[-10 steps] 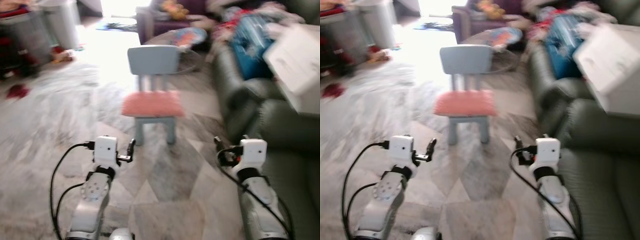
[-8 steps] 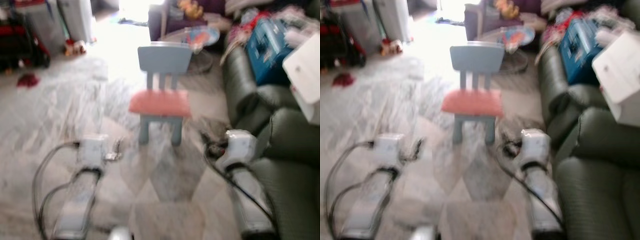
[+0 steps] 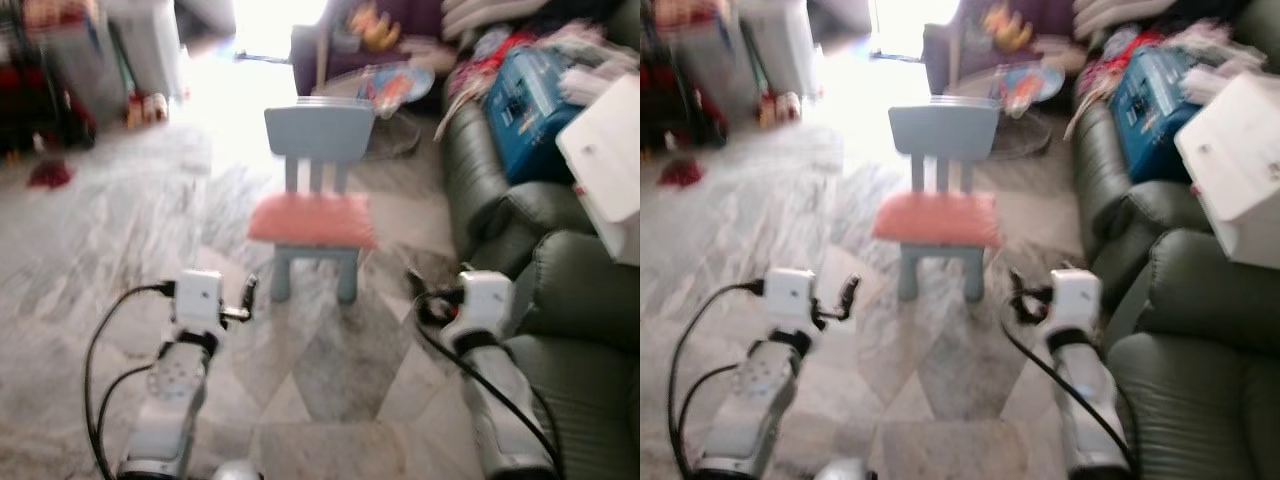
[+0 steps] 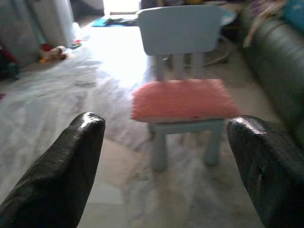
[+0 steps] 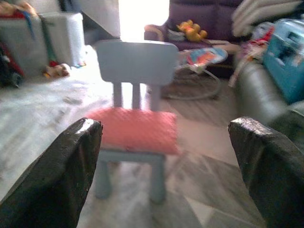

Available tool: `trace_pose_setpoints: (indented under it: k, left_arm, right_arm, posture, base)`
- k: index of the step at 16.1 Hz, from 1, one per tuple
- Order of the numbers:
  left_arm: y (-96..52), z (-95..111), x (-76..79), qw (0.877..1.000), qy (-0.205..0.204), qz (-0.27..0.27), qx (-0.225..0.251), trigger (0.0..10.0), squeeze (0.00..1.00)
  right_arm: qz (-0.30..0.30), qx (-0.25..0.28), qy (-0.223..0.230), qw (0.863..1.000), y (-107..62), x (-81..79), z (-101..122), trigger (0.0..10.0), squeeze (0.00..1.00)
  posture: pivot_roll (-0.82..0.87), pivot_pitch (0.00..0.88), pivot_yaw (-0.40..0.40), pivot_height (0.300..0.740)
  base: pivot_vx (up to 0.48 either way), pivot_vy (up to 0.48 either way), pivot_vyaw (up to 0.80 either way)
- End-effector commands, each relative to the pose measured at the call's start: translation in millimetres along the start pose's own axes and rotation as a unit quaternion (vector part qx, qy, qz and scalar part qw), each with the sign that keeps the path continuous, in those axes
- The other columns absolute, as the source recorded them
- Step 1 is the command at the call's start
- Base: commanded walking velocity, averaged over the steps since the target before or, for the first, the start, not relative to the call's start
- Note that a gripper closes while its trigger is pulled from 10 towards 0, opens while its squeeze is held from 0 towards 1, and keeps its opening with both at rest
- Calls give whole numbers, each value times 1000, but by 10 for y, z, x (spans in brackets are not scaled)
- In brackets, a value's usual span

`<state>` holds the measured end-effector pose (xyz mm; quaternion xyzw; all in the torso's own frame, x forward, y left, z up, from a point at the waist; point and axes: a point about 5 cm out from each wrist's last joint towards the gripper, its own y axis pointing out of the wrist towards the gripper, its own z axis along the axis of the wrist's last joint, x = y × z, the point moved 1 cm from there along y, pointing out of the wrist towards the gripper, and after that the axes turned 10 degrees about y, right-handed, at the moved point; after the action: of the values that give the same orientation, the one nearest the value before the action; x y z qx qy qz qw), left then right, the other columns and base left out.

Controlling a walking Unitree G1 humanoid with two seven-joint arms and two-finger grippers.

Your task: Move the pillow to the sofa

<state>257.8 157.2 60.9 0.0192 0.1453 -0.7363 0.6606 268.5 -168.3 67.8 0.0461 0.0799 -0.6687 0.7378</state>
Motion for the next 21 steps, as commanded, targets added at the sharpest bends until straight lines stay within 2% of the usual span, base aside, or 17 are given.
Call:
trace_pose_setpoints:
  k: [1, 13, 21]
  left_arm:
    - [18, 65, 44, 1000, 0, -5, 12, 10000, 0]
    - [28, 79, 69, 1000, -1, -9, 16, 10000, 0]
    - [33, 96, 86, 1000, 8, -10, 16, 10000, 0]
  right_arm:
    - [-16, 4, -6, 1000, -26, 107, 34, 10000, 0]
    - [-18, 2, -8, 1000, -9, 115, 32, 10000, 0]
    - [-20, 5, -9, 1000, 22, 125, 50, 10000, 0]
  posture:
    - [25, 0, -31, 740]
    - [21, 0, -32, 740]
    - [21, 0, -27, 740]
  base:
    - [300, 292, 0]
    - [315, 363, 0]
    - [476, 0, 0]
